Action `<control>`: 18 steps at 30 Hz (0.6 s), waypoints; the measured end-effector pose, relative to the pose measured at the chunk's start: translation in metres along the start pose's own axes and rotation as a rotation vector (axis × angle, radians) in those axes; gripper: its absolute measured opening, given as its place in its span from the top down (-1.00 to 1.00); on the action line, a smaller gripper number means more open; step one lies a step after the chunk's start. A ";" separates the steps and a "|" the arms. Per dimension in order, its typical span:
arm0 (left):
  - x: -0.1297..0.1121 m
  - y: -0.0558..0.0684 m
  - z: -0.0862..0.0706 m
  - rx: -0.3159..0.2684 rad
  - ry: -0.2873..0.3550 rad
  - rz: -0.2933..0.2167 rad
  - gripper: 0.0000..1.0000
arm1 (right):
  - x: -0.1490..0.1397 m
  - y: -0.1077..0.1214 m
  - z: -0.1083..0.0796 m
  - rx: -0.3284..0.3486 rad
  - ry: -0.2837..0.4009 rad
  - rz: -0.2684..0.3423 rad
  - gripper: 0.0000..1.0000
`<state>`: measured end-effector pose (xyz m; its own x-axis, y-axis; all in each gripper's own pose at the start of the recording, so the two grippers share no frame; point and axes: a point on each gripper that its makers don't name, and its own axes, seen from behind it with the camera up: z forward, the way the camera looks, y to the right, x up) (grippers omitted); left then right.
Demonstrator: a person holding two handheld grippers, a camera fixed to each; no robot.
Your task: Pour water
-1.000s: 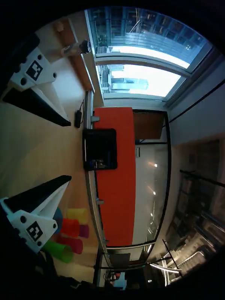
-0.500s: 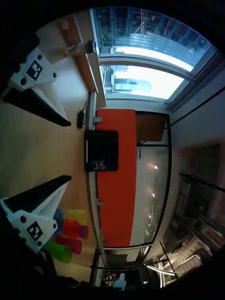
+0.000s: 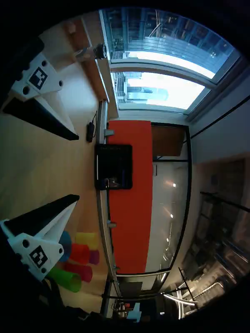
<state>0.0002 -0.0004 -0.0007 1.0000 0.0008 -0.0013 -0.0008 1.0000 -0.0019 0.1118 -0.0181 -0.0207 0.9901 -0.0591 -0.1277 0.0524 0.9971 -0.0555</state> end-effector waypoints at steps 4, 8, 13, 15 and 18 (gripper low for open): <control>0.000 0.003 0.001 -0.012 -0.001 0.001 -0.94 | -0.001 -0.002 0.000 0.008 0.002 0.002 -1.00; 0.000 0.003 0.002 -0.016 -0.001 0.001 -0.94 | -0.003 -0.003 -0.001 0.018 0.004 0.005 -1.00; 0.000 0.002 0.002 -0.016 -0.001 0.001 -0.93 | -0.009 -0.001 0.000 0.025 0.000 0.011 -1.00; 0.000 0.002 0.002 -0.016 -0.001 0.001 -0.94 | -0.012 0.000 0.001 0.025 -0.005 0.015 -0.99; 0.000 0.002 0.002 -0.016 -0.001 0.001 -0.93 | -0.020 0.000 0.002 0.031 -0.013 0.018 -0.99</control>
<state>-0.0001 0.0021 0.0009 1.0000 0.0017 0.0000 -0.0017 0.9998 -0.0175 0.0921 -0.0167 -0.0159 0.9925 -0.0411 -0.1153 0.0387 0.9990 -0.0230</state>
